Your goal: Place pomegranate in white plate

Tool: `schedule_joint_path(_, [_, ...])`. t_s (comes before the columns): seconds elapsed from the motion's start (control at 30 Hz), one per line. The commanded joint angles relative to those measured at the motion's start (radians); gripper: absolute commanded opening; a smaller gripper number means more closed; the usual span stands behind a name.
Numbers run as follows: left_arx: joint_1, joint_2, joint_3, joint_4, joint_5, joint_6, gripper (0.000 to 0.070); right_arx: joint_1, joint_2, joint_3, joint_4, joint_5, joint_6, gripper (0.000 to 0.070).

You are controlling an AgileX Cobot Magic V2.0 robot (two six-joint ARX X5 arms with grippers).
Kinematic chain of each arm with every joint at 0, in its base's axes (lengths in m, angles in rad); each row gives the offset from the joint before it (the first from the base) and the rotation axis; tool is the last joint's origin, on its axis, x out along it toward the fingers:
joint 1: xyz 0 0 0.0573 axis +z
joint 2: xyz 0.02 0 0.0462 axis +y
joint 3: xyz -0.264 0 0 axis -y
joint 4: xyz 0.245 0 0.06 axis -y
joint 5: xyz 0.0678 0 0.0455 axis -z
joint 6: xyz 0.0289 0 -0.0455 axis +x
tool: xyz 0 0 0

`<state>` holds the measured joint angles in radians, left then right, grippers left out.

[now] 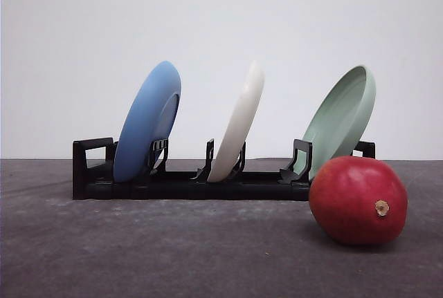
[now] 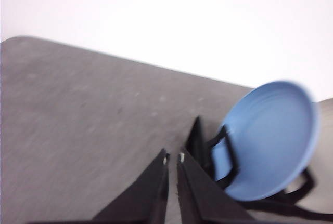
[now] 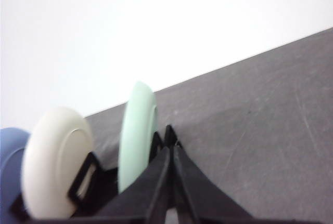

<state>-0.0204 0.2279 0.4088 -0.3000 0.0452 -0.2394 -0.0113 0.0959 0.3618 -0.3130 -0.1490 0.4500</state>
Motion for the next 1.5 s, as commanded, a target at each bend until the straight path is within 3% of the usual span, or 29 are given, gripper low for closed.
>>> schedule_joint_path(0.0, [-0.001, 0.048, 0.077, -0.001, 0.033, 0.0, 0.001, 0.002, 0.043, 0.089, -0.06, -0.026, -0.006, 0.0006])
schedule_joint_path(0.17, [-0.001, 0.205, 0.278, -0.057, 0.192, 0.051, 0.001, 0.002, 0.202, 0.343, -0.231, -0.173, -0.126, 0.0006])
schedule_joint_path(0.43, [-0.002, 0.436, 0.546, -0.183, 0.59, 0.148, 0.001, 0.002, 0.432, 0.65, -0.426, -0.491, -0.359, 0.0006])
schedule_joint_path(0.57, [-0.016, 0.516, 0.637, -0.255, 0.783, 0.182, 0.001, 0.002, 0.478, 0.698, -0.431, -0.583, -0.384, 0.0006])
schedule_joint_path(0.7, [-0.045, 0.551, 0.667, -0.249, 0.902, 0.188, 0.001, 0.002, 0.48, 0.699, -0.424, -0.595, -0.384, 0.0006])
schedule_joint_path(0.83, [-0.081, 0.556, 0.667, -0.246, 0.905, 0.24, 0.0014, 0.002, 0.478, 0.699, -0.425, -0.595, -0.383, 0.0007])
schedule_joint_path(0.93, [-0.098, 0.556, 0.667, -0.248, 0.905, 0.259, 0.0066, 0.002, 0.478, 0.699, -0.425, -0.595, -0.383, 0.002])
schedule_joint_path(1.0, [-0.105, 0.556, 0.667, -0.249, 0.9, 0.259, 0.017, 0.002, 0.478, 0.699, -0.425, -0.594, -0.384, 0.0112])
schedule_joint_path(1.13, [-0.114, 0.556, 0.667, -0.258, 0.846, 0.259, 0.0552, 0.002, 0.478, 0.699, -0.425, -0.592, -0.383, 0.0433])
schedule_joint_path(1.2, [-0.119, 0.556, 0.667, -0.259, 0.827, 0.258, 0.0647, 0.002, 0.478, 0.699, -0.425, -0.592, -0.383, 0.054])
schedule_joint_path(1.27, [-0.127, 0.557, 0.667, -0.258, 0.81, 0.258, 0.0675, 0.002, 0.478, 0.699, -0.426, -0.592, -0.383, 0.0564])
schedule_joint_path(1.47, [-0.175, 0.574, 0.667, -0.254, 0.808, 0.257, 0.0673, 0.002, 0.478, 0.699, -0.428, -0.592, -0.383, 0.0564])
